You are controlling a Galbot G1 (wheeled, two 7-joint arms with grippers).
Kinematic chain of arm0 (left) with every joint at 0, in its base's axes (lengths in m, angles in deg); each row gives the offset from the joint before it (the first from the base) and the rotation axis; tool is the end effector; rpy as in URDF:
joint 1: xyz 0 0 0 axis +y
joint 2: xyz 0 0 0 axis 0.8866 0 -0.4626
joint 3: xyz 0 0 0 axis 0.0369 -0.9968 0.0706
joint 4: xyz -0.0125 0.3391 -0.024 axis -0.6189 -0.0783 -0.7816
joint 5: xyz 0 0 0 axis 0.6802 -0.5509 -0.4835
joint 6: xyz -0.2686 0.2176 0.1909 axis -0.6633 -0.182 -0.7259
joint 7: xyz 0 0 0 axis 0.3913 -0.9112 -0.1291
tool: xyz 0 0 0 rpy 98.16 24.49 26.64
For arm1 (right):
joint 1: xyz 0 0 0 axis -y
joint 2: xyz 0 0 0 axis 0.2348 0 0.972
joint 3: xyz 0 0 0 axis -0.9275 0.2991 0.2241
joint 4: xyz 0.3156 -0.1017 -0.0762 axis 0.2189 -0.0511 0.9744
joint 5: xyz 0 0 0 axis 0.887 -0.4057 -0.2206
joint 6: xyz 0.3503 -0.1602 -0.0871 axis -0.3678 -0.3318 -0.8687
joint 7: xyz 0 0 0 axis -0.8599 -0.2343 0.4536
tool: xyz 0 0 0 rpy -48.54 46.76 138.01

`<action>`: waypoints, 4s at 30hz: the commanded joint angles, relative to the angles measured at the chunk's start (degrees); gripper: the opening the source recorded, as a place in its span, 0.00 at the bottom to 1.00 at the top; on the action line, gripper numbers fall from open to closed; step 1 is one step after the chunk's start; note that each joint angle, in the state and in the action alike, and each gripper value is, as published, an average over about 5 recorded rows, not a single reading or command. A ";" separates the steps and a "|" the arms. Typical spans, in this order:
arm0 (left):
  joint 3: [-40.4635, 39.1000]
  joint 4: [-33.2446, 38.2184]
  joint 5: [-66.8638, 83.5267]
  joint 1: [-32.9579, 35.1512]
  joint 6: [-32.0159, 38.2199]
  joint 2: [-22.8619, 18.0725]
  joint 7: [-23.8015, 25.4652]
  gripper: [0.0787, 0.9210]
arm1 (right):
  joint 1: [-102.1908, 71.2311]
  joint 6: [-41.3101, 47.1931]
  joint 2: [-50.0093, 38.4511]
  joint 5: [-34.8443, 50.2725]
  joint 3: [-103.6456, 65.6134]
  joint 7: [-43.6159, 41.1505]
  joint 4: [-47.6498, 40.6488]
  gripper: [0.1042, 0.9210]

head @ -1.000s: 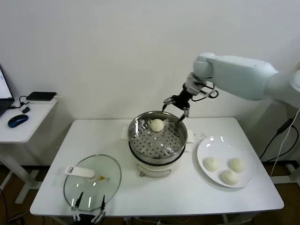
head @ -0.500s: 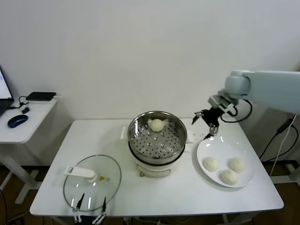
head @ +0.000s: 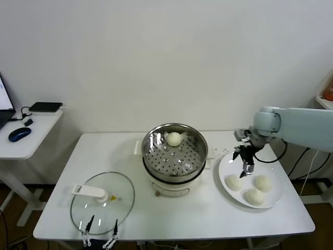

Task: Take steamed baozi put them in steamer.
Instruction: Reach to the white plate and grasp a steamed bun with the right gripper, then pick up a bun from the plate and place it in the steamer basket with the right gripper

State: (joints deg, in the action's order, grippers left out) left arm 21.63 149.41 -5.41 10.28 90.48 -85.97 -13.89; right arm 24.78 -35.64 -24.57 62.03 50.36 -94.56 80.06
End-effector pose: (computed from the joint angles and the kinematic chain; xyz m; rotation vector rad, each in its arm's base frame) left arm 0.1059 0.0712 -0.4955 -0.0699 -3.0529 -0.4368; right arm 0.5525 -0.1114 -0.1743 1.2594 -1.2555 1.1897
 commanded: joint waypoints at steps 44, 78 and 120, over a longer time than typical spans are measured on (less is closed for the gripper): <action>0.26 -0.19 -0.17 -0.01 0.10 0.55 0.07 0.88 | 6.30 1.98 -0.02 -1.37 0.72 -3.18 3.06 0.67; -0.07 0.95 -0.90 0.33 -0.04 0.47 0.49 0.88 | 7.68 6.26 31.85 17.96 -8.84 -4.41 -9.80 0.67; 0.30 0.42 -0.99 0.14 0.19 0.56 0.47 0.88 | 2.00 1.64 34.11 11.12 -11.84 -8.03 -19.60 0.88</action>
State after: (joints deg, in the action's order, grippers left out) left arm 21.98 149.50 -6.33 10.32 90.77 -85.36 -13.40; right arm 20.16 -31.54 12.88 71.87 36.30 -99.81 56.61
